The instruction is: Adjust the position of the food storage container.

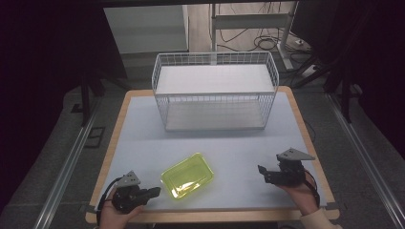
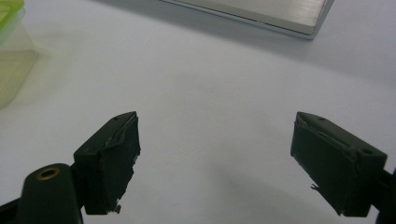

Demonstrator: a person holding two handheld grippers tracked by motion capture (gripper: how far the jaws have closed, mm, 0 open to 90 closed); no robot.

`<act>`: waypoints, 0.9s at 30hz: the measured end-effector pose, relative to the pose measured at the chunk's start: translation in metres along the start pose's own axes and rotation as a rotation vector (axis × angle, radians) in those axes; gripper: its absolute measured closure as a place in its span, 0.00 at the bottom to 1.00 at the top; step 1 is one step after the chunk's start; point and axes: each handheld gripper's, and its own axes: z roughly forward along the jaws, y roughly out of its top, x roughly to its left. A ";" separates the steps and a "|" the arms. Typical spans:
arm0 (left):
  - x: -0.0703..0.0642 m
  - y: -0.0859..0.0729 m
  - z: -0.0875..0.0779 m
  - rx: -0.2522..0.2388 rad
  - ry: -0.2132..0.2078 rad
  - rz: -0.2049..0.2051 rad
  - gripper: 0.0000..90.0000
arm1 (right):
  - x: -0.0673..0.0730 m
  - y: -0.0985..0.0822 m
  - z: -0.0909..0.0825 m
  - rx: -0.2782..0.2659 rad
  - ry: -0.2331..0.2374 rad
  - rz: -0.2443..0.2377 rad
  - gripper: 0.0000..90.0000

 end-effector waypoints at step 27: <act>0.009 0.025 0.035 0.057 -0.019 -0.005 1.00 | -0.003 0.000 -0.001 0.005 -0.009 0.004 0.18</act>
